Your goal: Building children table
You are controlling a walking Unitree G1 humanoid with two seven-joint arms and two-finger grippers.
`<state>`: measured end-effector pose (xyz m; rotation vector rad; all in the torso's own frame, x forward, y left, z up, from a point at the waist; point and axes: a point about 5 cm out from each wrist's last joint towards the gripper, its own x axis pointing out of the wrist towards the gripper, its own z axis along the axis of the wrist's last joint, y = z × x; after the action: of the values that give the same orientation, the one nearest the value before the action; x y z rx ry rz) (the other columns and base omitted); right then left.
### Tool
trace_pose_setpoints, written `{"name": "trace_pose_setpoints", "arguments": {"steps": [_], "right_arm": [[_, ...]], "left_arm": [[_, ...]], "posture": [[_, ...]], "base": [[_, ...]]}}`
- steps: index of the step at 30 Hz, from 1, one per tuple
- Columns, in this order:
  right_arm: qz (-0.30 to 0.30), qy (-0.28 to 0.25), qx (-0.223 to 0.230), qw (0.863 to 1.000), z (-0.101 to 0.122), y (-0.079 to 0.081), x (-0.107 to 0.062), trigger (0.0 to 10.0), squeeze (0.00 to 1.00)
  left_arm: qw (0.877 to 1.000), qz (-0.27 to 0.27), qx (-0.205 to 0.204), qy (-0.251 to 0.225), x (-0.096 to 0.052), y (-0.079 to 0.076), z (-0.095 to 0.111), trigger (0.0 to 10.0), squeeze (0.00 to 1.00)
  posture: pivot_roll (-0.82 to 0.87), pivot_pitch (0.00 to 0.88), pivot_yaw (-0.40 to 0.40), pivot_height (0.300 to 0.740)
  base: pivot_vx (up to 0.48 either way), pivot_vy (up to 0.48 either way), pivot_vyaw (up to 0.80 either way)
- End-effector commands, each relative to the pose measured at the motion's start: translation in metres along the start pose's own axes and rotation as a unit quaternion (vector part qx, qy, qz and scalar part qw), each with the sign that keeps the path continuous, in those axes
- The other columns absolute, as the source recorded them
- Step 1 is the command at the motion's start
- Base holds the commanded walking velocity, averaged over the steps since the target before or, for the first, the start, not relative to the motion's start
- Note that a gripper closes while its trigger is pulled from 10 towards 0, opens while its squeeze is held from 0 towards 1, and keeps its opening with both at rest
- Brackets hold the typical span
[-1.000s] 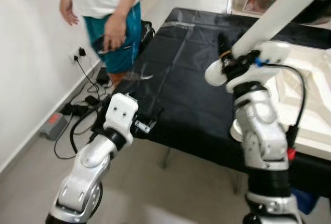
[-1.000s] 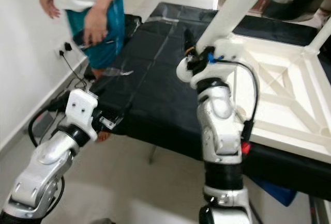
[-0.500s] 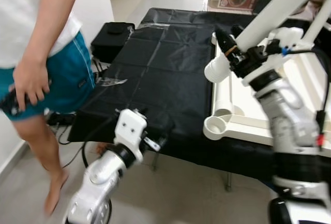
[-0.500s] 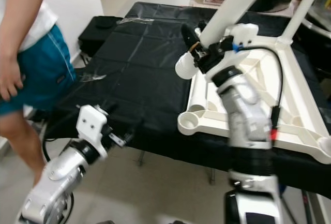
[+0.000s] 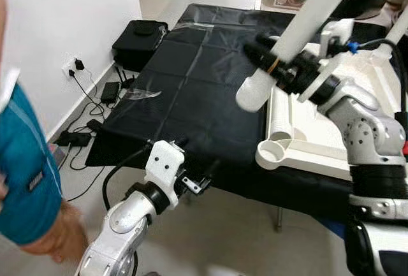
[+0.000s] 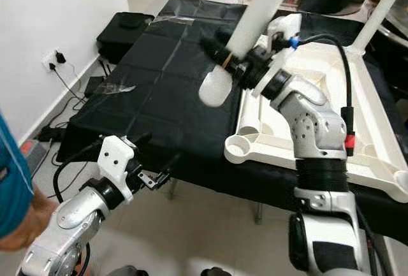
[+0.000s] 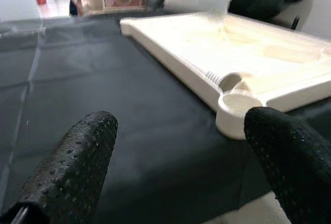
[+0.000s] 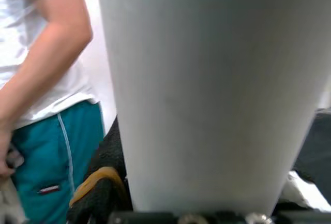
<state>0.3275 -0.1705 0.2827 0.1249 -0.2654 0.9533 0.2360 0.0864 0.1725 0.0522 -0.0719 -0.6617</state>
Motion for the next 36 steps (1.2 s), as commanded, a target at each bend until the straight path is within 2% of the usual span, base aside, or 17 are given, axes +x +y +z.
{"name": "trace_pose_setpoints", "arguments": {"steps": [1,2,3,4,5,6,9,11,13,22,27,29,31,35,36], "right_arm": [[0.017,0.007,0.002,1.000,-0.005,0.008,0.003,10.0,0.00],[0.008,0.026,0.001,1.000,-0.021,0.015,0.001,10.0,0.00],[0.008,0.026,0.001,1.000,-0.021,0.015,0.001,10.0,0.00],[0.014,0.037,0.012,0.999,-0.035,0.025,0.001,10.0,0.00],[0.014,0.037,0.012,0.999,-0.035,0.025,0.001,10.0,0.00],[0.029,0.043,0.025,0.998,-0.044,0.037,0.003,10.0,0.00],[0.042,0.044,0.037,0.997,-0.049,0.045,0.006,10.0,0.00],[0.061,0.047,0.049,0.996,-0.056,0.054,0.011,10.0,0.00],[0.071,0.052,0.054,0.995,-0.060,0.057,0.013,10.0,0.00],[0.076,0.039,0.063,0.994,-0.060,0.067,0.021,10.0,0.00],[0.074,0.039,0.063,0.994,-0.061,0.070,0.022,10.0,0.00],[0.074,0.039,0.063,0.994,-0.061,0.070,0.022,10.0,0.00],[0.080,0.041,0.065,0.994,-0.063,0.075,0.023,10.0,0.00],[0.081,0.045,0.064,0.994,-0.065,0.076,0.023,10.0,0.00],[0.080,0.046,0.063,0.994,-0.066,0.077,0.022,10.0,0.00]], "left_arm": [[1.000,-0.013,-0.002,0.011,-0.001,-0.001,0.000,10.0,0.00],[0.999,-0.032,0.009,0.021,0.002,-0.001,0.000,10.0,0.00],[0.999,-0.032,0.009,0.021,0.002,-0.001,0.000,10.0,0.00],[0.998,-0.050,0.019,0.032,0.004,0.000,0.000,10.0,0.00],[0.998,-0.050,0.019,0.032,0.004,0.000,0.000,10.0,0.00],[0.997,-0.066,0.032,0.037,0.009,0.000,0.000,10.0,0.00],[0.996,-0.074,0.039,0.035,0.015,0.000,0.002,10.0,0.00],[0.994,-0.093,0.046,0.032,0.029,0.000,0.005,10.0,0.00],[0.994,-0.096,0.045,0.035,0.036,0.000,0.005,10.0,0.00],[0.993,-0.097,0.051,0.052,0.044,0.004,-0.004,10.0,0.00],[0.993,-0.094,0.052,0.048,0.055,0.007,-0.004,10.0,0.00],[0.993,-0.094,0.052,0.048,0.055,0.007,-0.004,10.0,0.00],[0.992,-0.101,0.056,0.041,0.066,0.008,-0.001,10.0,0.00],[0.992,-0.106,0.057,0.037,0.070,0.007,0.000,10.0,0.00],[0.991,-0.112,0.061,0.028,0.072,0.005,0.003,4.3,0.00]], "posture": [[0.14,0.130,-0.061,0.740],[0.14,0.110,-0.062,0.740],[0.14,0.110,-0.062,0.740],[0.14,0.101,-0.062,0.740],[0.14,0.101,-0.062,0.740],[0.14,0.092,-0.056,0.740],[0.14,0.081,-0.054,0.740],[0.14,0.063,-0.054,0.740],[0.14,0.055,-0.057,0.740],[0.14,0.042,-0.060,0.740],[0.14,0.034,-0.061,0.740],[0.14,0.034,-0.061,0.740],[0.14,0.033,-0.058,0.740],[0.14,0.035,-0.052,0.740],[0.14,0.038,-0.052,0.740]], "base": [[0.000,0.000,0.00],[0.000,0.000,0.00],[0.000,0.000,0.00],[0.000,0.000,0.00],[0.000,0.000,0.00],[0.000,0.000,0.00],[0.000,0.000,0.00],[0.000,0.000,0.00],[0.000,0.000,0.00],[0.000,0.000,0.00],[0.000,0.000,0.00],[0.000,0.000,0.00],[0.000,0.000,0.00],[0.000,0.000,0.00],[0.000,0.000,0.00]]}}
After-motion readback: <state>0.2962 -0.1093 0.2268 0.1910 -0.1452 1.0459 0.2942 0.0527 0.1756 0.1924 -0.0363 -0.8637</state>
